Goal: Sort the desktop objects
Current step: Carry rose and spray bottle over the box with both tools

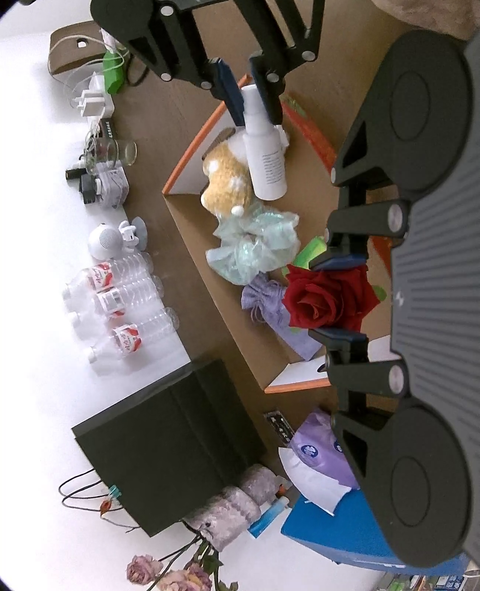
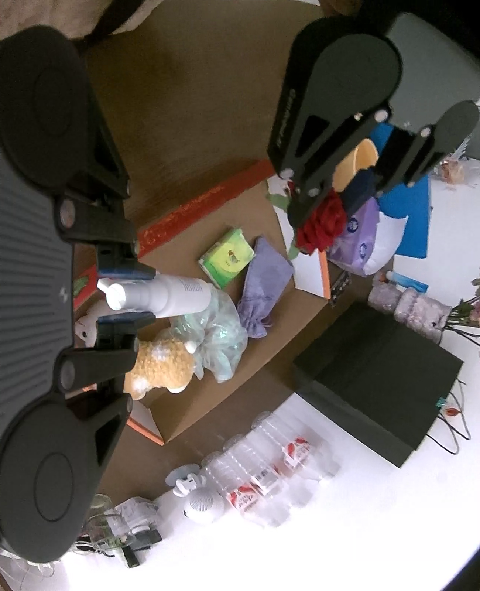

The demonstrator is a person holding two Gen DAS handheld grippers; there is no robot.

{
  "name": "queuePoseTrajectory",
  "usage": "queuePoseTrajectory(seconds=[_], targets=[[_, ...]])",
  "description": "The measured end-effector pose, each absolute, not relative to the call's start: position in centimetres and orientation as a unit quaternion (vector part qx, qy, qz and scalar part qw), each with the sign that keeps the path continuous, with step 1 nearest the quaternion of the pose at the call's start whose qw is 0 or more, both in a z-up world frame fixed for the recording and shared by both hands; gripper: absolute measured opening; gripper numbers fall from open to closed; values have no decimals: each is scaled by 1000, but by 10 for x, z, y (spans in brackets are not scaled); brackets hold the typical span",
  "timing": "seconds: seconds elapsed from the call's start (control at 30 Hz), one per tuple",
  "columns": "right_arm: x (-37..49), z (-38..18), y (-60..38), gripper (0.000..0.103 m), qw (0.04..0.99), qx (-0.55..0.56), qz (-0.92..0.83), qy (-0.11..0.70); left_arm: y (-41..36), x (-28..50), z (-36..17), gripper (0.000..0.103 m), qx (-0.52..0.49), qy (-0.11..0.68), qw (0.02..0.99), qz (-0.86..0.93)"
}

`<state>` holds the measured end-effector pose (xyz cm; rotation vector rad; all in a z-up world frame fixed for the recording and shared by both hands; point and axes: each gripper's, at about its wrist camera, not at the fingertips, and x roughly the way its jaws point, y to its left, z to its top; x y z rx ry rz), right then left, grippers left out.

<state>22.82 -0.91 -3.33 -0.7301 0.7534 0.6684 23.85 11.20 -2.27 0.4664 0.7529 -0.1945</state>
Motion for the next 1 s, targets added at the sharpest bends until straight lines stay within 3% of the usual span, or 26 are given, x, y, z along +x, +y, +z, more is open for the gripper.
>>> queuePoseTrajectory(seconds=[0.8,1.0], targets=[[320,-102,21,17,774,-322,346,421,137,332,-100,34,222,455,859,-76],[326,-109,17,18,776,-297,339,440,137,337,-109,40,222,465,854,-75]])
